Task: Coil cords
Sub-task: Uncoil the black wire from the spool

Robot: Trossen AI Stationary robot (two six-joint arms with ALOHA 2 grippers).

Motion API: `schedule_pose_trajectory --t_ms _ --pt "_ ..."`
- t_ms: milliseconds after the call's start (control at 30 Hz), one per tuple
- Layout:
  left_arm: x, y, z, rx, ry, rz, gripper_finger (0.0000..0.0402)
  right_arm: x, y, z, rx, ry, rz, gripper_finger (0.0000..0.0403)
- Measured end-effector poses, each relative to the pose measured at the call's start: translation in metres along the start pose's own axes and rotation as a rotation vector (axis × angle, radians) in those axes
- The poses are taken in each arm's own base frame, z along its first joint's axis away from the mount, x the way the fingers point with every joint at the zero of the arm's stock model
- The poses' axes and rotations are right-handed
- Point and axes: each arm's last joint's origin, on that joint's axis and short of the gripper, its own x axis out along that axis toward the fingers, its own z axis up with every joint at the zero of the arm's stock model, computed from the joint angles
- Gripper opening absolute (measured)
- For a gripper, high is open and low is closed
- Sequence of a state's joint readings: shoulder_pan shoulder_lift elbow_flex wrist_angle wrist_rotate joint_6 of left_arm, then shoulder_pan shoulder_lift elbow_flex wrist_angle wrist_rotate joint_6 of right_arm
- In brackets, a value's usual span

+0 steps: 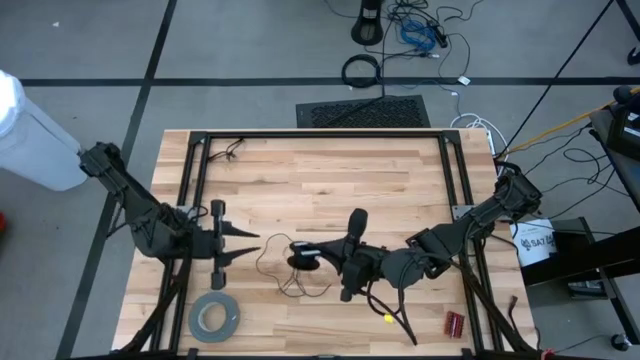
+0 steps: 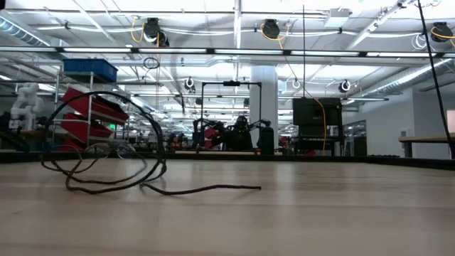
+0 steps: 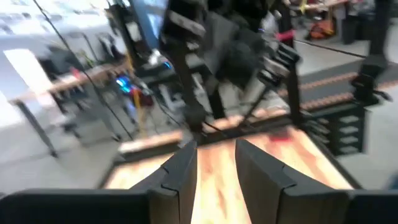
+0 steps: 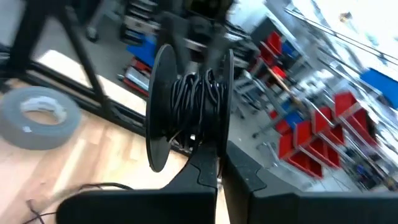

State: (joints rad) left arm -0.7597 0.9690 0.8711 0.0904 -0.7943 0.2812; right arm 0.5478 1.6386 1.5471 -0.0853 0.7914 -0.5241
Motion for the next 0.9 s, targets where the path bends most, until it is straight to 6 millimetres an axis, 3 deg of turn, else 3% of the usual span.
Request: schedule_pose_trajectory --t_ms 400,633,900 --pt "0.037 -0.035 -0.002 0.307 -0.096 0.066 0.0117 0.001 0.004 -0.004 -0.046 -0.015 0.117 0.0" --pt "0.05 -0.039 -0.002 0.289 -0.15 0.135 0.0116 0.001 0.005 -0.004 -0.026 -0.021 0.147 0.0" --pt "0.059 -0.043 -0.007 0.321 -0.191 0.049 0.0116 0.002 0.005 -0.006 0.005 -0.02 0.17 0.0"
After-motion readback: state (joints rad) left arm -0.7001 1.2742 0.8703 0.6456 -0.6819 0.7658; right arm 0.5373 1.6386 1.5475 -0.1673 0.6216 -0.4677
